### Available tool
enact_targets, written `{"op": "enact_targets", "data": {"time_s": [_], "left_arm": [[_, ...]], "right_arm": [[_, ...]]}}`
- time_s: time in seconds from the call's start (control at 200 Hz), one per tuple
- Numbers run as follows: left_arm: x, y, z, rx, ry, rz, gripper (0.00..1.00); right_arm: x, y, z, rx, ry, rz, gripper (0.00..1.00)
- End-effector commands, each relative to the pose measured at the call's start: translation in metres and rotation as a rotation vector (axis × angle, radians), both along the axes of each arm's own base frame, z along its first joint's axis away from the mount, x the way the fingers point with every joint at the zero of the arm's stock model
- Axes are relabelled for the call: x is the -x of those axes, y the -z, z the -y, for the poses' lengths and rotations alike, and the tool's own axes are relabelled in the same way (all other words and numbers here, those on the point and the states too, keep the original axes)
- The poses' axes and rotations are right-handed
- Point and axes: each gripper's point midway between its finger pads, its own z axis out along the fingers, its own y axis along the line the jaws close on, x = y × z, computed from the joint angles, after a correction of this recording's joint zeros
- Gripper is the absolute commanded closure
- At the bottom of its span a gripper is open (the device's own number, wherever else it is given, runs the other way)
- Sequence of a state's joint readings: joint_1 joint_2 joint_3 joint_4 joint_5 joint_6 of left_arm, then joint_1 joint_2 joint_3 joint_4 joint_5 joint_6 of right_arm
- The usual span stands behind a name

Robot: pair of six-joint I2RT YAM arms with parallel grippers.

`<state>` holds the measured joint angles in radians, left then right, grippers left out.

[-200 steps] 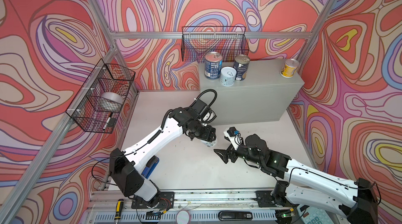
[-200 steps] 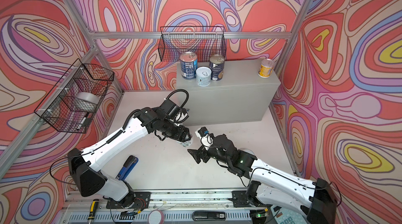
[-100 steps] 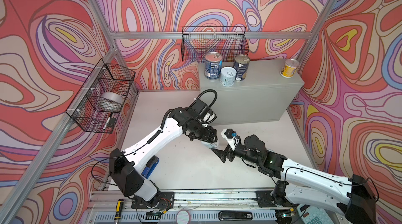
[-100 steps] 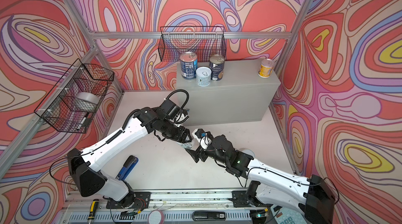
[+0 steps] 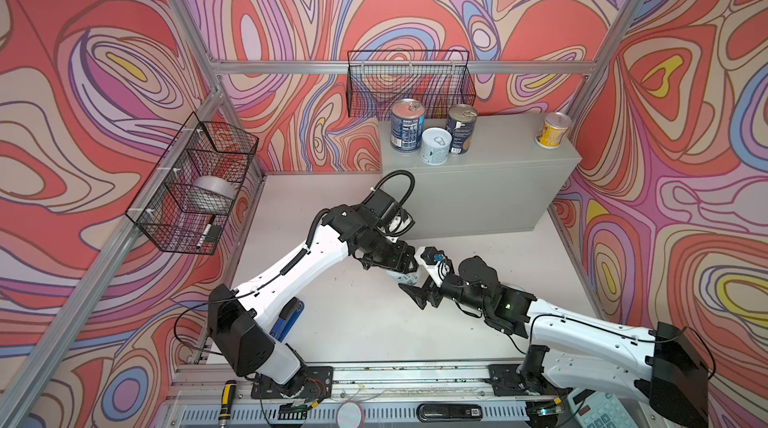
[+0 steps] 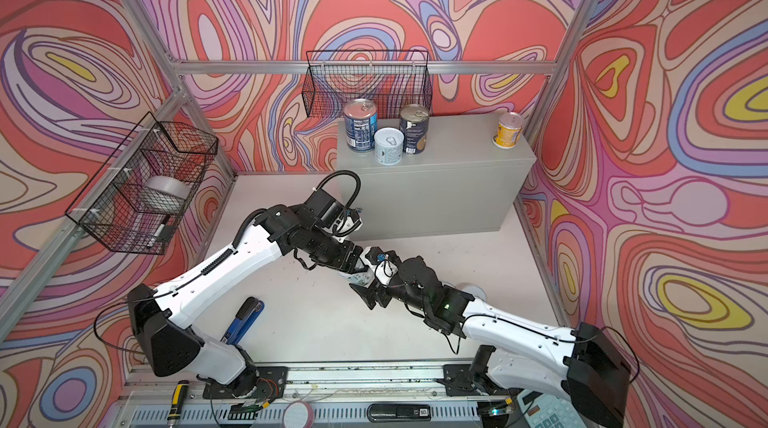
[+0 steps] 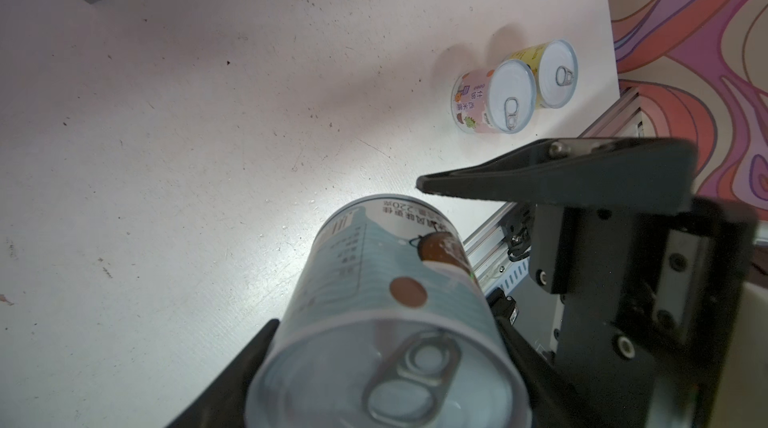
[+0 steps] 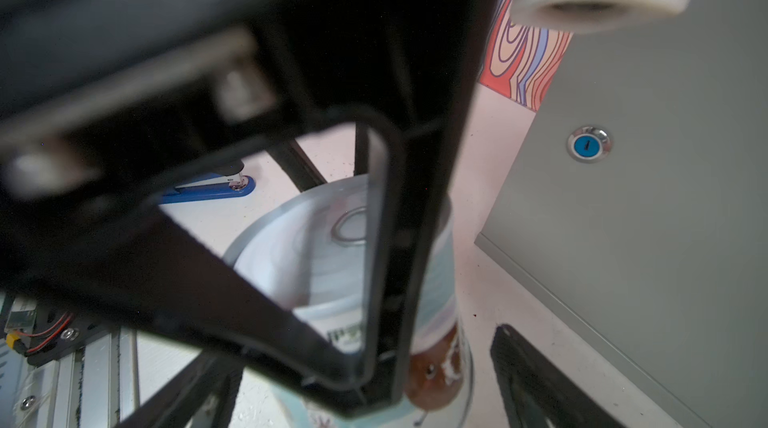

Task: Place and organize the canned foods onto the counter
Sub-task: 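Close the right gripper on the brown-print can while the left gripper opens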

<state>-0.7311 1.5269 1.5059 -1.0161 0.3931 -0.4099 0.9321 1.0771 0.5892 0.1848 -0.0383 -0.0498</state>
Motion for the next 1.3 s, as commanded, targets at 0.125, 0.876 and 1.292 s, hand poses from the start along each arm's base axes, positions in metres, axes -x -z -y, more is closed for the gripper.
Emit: {"op": "enact_targets", "data": {"time_s": [0.125, 0.876, 1.292], "left_arm": [[-0.001, -0.031, 0.015, 0.128, 0.016, 0.035, 0.63], [-0.001, -0.035, 0.023, 0.153, 0.041, 0.015, 0.64], [-0.006, -0.03, 0.022, 0.15, 0.025, 0.042, 0.46]], "right_arm": [[-0.005, -0.018, -0.005, -0.068, 0.016, 0.045, 0.06], [-0.012, -0.008, -0.004, -0.059, 0.049, 0.053, 0.31], [-0.014, -0.008, 0.005, -0.074, 0.094, 0.062, 0.37]]}}
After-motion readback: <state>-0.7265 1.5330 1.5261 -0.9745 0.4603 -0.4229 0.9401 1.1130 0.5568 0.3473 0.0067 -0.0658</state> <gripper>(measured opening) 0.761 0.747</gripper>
